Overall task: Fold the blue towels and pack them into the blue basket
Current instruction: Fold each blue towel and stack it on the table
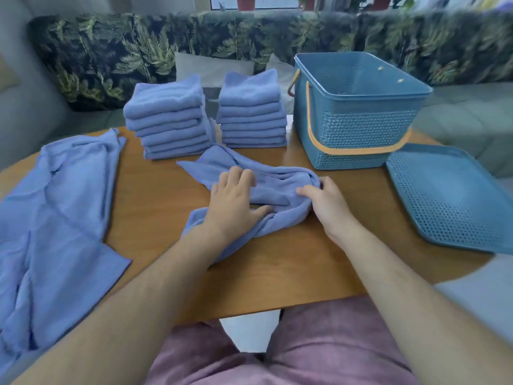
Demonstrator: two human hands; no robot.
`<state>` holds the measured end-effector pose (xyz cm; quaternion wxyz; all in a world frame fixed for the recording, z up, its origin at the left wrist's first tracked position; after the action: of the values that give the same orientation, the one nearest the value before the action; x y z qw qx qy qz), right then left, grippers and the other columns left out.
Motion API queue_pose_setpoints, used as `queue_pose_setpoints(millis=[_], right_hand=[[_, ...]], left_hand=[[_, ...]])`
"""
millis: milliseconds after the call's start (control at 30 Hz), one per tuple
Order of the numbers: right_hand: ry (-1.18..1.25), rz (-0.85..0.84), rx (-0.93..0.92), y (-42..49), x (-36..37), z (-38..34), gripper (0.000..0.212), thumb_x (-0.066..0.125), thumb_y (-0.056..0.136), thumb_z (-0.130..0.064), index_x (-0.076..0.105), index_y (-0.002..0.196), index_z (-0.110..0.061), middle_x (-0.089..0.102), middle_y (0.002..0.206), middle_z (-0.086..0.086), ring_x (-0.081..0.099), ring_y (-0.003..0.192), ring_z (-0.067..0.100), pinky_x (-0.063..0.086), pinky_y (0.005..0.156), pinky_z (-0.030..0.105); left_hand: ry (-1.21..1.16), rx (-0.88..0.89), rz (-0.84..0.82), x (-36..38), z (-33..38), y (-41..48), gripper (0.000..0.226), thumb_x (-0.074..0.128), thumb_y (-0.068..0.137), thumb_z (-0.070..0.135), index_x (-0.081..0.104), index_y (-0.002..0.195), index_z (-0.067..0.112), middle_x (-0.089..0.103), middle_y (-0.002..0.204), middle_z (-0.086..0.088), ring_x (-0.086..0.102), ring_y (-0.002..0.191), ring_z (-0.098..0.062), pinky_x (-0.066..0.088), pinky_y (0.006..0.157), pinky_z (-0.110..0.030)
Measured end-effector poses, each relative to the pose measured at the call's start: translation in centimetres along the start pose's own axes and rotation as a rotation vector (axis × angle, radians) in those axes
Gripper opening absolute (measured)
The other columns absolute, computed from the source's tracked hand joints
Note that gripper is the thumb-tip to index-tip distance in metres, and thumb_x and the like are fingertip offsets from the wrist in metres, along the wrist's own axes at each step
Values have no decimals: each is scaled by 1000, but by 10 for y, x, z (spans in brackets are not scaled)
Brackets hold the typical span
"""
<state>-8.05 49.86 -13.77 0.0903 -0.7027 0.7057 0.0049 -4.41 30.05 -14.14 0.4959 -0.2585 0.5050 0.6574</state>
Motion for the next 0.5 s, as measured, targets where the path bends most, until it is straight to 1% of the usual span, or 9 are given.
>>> queue_pose_setpoints(millis=[33, 100, 133, 200, 267, 367, 400, 433, 500], right_hand=[[0, -7, -20, -2, 2, 3, 23, 71, 83, -22, 57, 100, -17, 64, 100, -2, 61, 91, 12, 44, 76, 27], [-24, -39, -73, -6, 6, 8, 22, 68, 88, -17, 55, 105, -14, 61, 99, -4, 60, 89, 8, 43, 75, 24], [-54, -55, -98, -8, 8, 9, 22, 67, 89, -16, 53, 106, -13, 60, 97, -5, 59, 87, 6, 43, 73, 22], [-114, -66, -136, -11, 11, 9, 23, 67, 90, -15, 52, 107, -13, 59, 94, -7, 57, 82, 3, 43, 69, 18], [-133, -54, -160, -15, 12, 8, 26, 66, 89, -14, 50, 110, -12, 61, 94, -5, 58, 82, 5, 44, 69, 18], [-189, -49, -200, -19, 13, 8, 28, 66, 88, -13, 48, 109, -13, 63, 94, -2, 60, 79, 4, 44, 63, 12], [-212, -52, -212, -20, 13, 9, 28, 67, 88, -13, 48, 108, -14, 64, 94, -1, 60, 79, 4, 44, 62, 12], [-225, -54, -223, -22, 13, 9, 28, 67, 89, -14, 47, 108, -15, 64, 94, -1, 61, 79, 5, 45, 63, 15], [-217, -48, -237, -23, 11, 11, 29, 67, 90, -15, 45, 110, -17, 65, 95, -1, 62, 79, 3, 46, 65, 15]], left_hand=[[25, -28, 42, -1, -5, -8, 53, 69, 71, 63, 51, 92, 18, 50, 97, 2, 47, 90, -23, 38, 75, -38], [-5, -94, -6, -3, -11, -24, 47, 71, 78, 60, 49, 79, 18, 52, 85, 7, 49, 83, -20, 41, 71, -39], [-35, -126, -43, -3, -12, -31, 44, 72, 80, 57, 52, 76, 19, 55, 79, 10, 52, 81, -19, 43, 70, -40], [-58, -181, -67, -7, -11, -39, 35, 71, 83, 55, 58, 77, 23, 58, 73, 13, 56, 80, -16, 44, 70, -38], [-64, -223, -101, -8, -5, -42, 29, 67, 86, 55, 60, 84, 27, 56, 76, 15, 56, 81, -15, 41, 71, -35], [-15, -232, -185, -6, 11, -36, 30, 60, 89, 57, 64, 104, 32, 55, 93, 10, 57, 88, -18, 39, 77, -34], [-13, -237, -209, -5, 16, -34, 31, 59, 90, 57, 65, 107, 32, 55, 98, 7, 57, 90, -19, 40, 79, -34], [-30, -240, -221, -3, 20, -31, 28, 60, 90, 55, 65, 105, 32, 56, 99, 7, 56, 91, -18, 40, 79, -34], [-76, -236, -212, 0, 26, -28, 16, 63, 90, 46, 64, 92, 30, 56, 93, 10, 55, 88, -15, 36, 74, -32]])
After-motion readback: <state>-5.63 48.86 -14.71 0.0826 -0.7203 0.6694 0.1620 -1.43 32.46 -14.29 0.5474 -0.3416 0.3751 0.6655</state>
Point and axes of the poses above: each hand's wrist, its own y-axis towards the middle knuckle, its own x-axis out of the palm, z = x × y, the point moved 2 cm from there along y, towards the middle knuckle
